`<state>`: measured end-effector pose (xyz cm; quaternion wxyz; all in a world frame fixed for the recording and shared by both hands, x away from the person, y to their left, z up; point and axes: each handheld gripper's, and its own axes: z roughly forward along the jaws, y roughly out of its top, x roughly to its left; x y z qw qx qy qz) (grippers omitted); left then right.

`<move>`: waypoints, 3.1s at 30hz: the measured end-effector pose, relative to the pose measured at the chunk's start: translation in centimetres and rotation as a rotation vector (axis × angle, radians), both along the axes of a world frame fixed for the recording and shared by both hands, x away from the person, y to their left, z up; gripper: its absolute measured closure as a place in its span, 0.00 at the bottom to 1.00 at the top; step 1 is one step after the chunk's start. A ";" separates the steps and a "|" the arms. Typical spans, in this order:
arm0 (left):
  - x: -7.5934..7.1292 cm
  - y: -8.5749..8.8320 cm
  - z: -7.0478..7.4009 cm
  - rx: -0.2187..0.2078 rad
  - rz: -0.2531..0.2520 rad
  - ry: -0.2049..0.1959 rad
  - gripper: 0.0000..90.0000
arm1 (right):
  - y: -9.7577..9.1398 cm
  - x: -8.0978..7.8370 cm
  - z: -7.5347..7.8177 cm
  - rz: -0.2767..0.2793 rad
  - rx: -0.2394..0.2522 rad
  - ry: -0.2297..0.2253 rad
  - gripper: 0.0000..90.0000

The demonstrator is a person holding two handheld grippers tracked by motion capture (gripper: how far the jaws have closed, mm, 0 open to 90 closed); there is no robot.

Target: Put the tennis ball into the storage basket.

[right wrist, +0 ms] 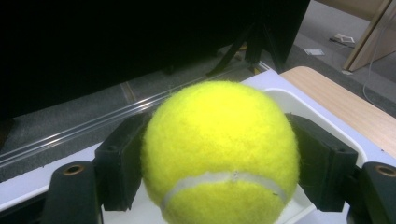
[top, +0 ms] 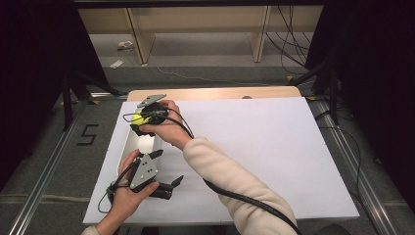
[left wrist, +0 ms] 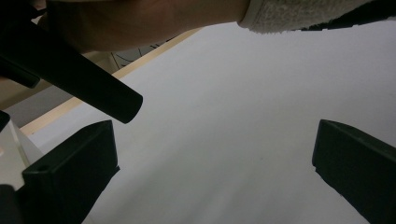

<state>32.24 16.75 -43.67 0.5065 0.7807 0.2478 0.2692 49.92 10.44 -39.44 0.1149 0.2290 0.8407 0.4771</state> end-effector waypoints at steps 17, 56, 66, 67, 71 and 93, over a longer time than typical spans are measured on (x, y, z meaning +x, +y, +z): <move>0.0 0.0 0.0 -0.003 0.006 0.002 0.00 | 0.4 0.1 -0.9 0.008 -0.019 0.017 0.30; 0.0 0.1 0.1 -0.004 0.004 0.000 0.00 | 1.2 0.0 -2.9 0.032 -0.065 0.059 0.29; 0.0 0.1 0.0 -0.003 0.003 0.000 0.00 | 1.3 0.0 -3.1 0.024 -0.065 0.059 0.29; 0.0 0.1 0.0 -0.002 0.004 -0.001 0.00 | 1.3 0.0 -3.0 0.025 -0.065 0.059 0.29; 0.0 0.1 0.0 -0.003 0.004 0.000 0.00 | 1.3 0.0 -3.0 0.030 -0.060 0.056 0.29; 0.0 0.0 0.0 -0.002 0.004 -0.001 0.00 | 0.2 -0.1 -1.8 -0.004 0.002 0.021 0.22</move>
